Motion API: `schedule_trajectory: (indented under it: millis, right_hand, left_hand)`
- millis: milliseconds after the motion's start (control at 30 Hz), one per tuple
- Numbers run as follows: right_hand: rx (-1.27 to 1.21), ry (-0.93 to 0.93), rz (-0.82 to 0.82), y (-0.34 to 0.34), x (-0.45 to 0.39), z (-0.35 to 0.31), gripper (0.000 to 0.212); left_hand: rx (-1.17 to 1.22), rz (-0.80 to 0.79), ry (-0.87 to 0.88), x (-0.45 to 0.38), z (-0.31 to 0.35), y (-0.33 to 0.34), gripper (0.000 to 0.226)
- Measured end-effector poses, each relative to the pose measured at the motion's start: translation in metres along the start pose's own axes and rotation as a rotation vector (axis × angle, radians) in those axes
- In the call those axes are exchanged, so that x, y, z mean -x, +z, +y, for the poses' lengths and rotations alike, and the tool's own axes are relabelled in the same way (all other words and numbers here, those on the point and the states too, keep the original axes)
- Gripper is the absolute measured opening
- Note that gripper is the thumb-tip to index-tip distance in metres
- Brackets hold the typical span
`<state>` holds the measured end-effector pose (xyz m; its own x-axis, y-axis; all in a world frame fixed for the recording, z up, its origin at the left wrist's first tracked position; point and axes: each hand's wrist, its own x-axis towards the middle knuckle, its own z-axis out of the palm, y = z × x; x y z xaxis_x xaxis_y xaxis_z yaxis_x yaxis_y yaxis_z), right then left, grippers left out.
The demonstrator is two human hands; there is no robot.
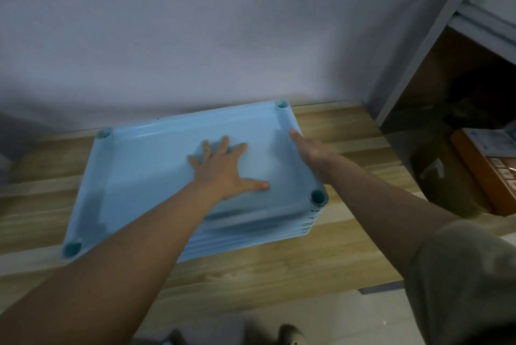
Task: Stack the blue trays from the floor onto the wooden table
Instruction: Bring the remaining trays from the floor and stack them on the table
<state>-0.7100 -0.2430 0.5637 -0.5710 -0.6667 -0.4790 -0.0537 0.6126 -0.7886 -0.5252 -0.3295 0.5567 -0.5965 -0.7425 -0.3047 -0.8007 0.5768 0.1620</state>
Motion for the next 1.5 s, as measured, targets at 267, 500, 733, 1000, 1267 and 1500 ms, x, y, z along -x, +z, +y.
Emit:
schedule_trajectory:
  millis: [267,500,733,1000,1267,1500]
  right_hand:
    - [-0.074,-0.055,-0.081,-0.002,-0.005,0.010,0.058]
    - [-0.080,-0.072,-0.026,0.002,-0.009,0.016,0.060]
    - [0.800,-0.593,0.250,0.002,0.010,0.020,0.064]
    - [1.111,-0.624,-0.189,0.048,0.036,0.021,0.081]
    - [1.157,-0.642,-0.161,0.050,0.035,0.027,0.078]
    - [1.151,-0.675,-0.126,0.048,0.033,0.028,0.070]
  left_hand:
    - [0.016,-0.010,-0.020,0.002,0.004,-0.001,0.116]
    - [0.012,0.001,-0.028,0.004,0.004,0.003,0.114]
    - [-0.011,0.077,-0.102,0.019,0.008,0.012,0.103]
    - [0.009,0.309,-0.175,0.056,-0.010,0.022,0.061]
    - [0.120,0.351,-0.242,0.077,-0.025,0.036,0.045]
    - [0.188,0.389,-0.225,0.104,-0.033,0.048,0.050]
